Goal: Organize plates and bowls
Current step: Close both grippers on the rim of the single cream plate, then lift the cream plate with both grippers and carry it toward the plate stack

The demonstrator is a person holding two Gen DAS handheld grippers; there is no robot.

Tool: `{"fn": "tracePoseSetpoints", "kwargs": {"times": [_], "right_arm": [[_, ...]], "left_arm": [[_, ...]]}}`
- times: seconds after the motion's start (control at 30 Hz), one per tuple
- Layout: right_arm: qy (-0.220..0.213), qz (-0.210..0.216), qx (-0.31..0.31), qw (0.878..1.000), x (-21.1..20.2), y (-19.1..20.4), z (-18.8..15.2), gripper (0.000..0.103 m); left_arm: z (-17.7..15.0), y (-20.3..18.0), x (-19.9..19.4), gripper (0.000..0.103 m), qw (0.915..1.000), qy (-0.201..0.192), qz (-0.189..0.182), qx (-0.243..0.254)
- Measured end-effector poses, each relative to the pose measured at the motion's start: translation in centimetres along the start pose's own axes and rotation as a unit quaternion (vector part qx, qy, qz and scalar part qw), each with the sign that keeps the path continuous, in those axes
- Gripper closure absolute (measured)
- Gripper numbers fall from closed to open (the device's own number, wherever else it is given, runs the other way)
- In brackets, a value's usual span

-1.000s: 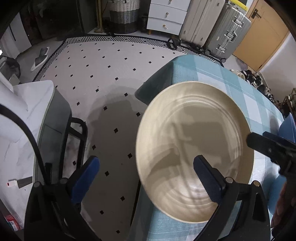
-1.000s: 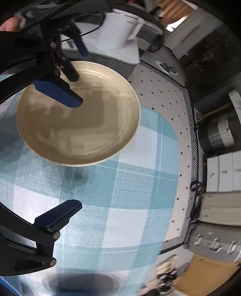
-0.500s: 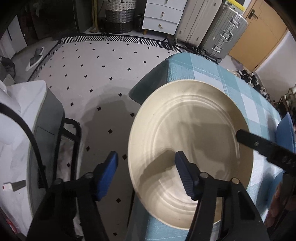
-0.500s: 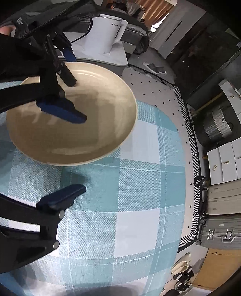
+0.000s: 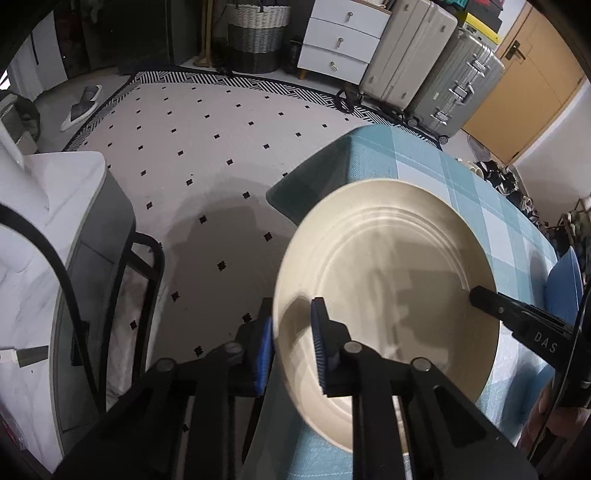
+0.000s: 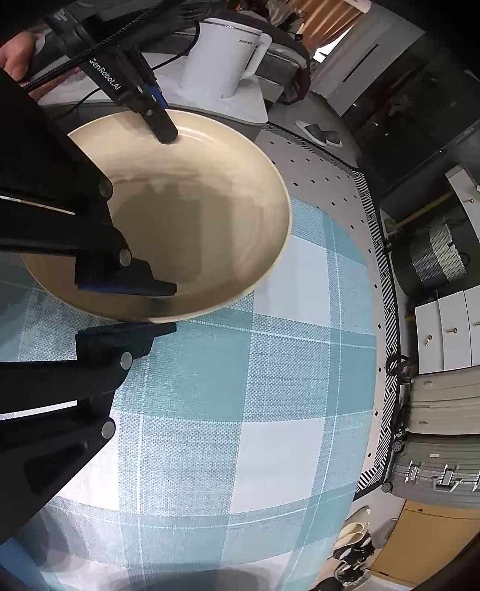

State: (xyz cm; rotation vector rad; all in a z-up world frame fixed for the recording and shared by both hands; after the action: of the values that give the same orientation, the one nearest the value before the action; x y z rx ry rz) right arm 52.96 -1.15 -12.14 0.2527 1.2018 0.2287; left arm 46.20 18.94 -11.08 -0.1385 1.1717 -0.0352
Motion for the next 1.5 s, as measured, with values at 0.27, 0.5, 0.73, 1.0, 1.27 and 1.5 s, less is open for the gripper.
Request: {"fn": "tracePoseSetpoints", "kwargs": {"times": [0.27,0.5,0.73,1.0,1.27,1.5], "right_arm": [[-0.006,0.001,0.001,1.0,-0.8,-0.2,0.0,0.098],[-0.002,0.011,0.01,1.0,-0.9,-0.5,0.1,0.098],[0.0,0.022,0.018,1.0,-1.0,-1.0,-0.1,0.098],[0.007,0.03,0.017,0.999,-0.6,-1.0,-0.4,0.096],[0.0,0.039,0.03,0.999,-0.5,-1.1,-0.7,0.095],[-0.019,0.032,0.038,0.999,-2.0,-1.1,-0.9,0.095]], "left_arm": [[0.0,0.2,-0.6,0.098,0.9997,-0.007,0.024,0.006],[-0.2,0.0,-0.7,0.099,0.9997,-0.005,0.022,0.004],[-0.2,0.1,-0.5,0.098,0.9998,-0.003,0.021,0.003],[-0.3,0.2,-0.4,0.097,0.9998,-0.003,0.019,0.0],[-0.5,-0.2,-0.5,0.097,0.9996,-0.004,0.029,-0.006],[-0.6,-1.0,-2.1,0.097,0.999,-0.018,0.04,-0.002]]}}
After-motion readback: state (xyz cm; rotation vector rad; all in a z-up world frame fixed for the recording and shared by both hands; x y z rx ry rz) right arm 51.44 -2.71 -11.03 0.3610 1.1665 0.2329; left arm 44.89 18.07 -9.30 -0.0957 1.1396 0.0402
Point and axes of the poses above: each gripper's, at about its wrist camera, not at the fingertips, and x roughly the way its jaws point, y to its left, z to its top, the point moved 3 cm from there along x, roughly the way its jaws point, and after that the axes turned 6 degrees about z, right-handed, at the moved point
